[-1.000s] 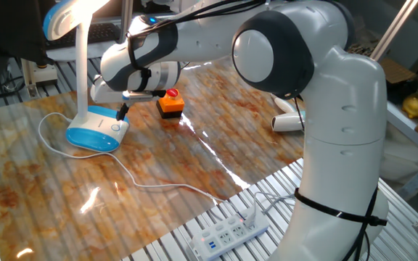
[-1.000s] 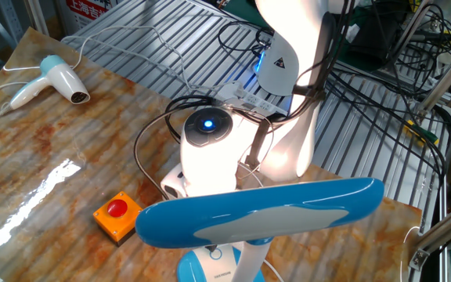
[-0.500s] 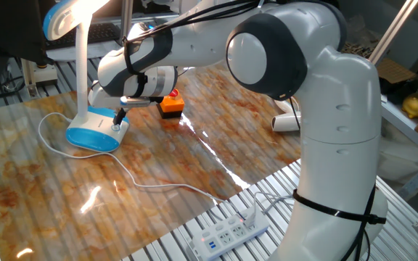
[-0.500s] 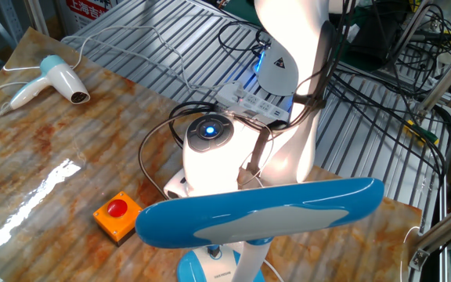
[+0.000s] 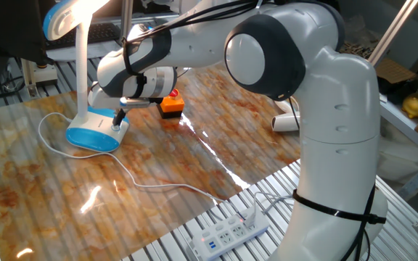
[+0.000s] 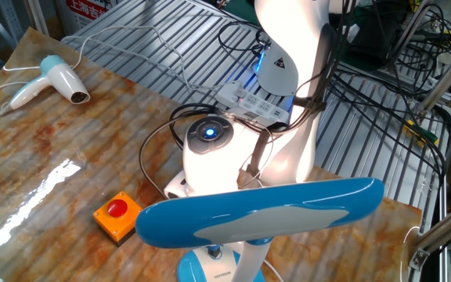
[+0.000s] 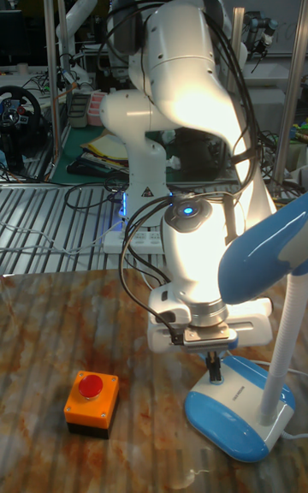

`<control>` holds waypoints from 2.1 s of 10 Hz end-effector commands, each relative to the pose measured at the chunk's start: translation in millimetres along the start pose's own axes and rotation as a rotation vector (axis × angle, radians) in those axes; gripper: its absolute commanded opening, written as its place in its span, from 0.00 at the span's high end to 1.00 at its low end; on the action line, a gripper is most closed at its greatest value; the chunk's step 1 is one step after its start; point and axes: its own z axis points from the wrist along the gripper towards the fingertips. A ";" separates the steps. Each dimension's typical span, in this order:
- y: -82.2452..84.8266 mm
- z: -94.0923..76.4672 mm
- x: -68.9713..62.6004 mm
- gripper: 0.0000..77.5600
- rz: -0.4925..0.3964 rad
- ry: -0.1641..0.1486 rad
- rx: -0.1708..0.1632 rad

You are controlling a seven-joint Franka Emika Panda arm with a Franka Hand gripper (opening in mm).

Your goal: Turn off the desk lamp by pressing the button

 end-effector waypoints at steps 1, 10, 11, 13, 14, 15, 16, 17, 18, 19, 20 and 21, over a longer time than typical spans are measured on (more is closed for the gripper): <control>0.8 0.1 1.6 1.00 0.000 -0.001 0.000; 1.2 5.4 2.7 1.00 0.004 -0.003 0.001; 1.3 5.8 2.7 1.00 0.004 -0.003 0.001; 1.3 5.9 2.6 1.00 0.004 -0.002 0.001; 1.3 6.7 2.6 1.00 0.004 -0.001 0.001; 1.4 8.6 2.3 1.00 0.004 -0.001 0.001; 1.4 11.5 2.1 1.00 0.004 -0.002 0.000; 1.5 13.8 2.0 1.00 0.004 -0.004 0.000; 1.5 14.3 2.0 1.00 0.004 -0.004 0.000; 1.5 14.8 2.0 1.00 0.004 -0.003 0.000; 1.5 16.8 2.3 1.00 0.004 -0.002 0.000; 1.5 19.6 2.9 1.00 0.003 -0.003 0.000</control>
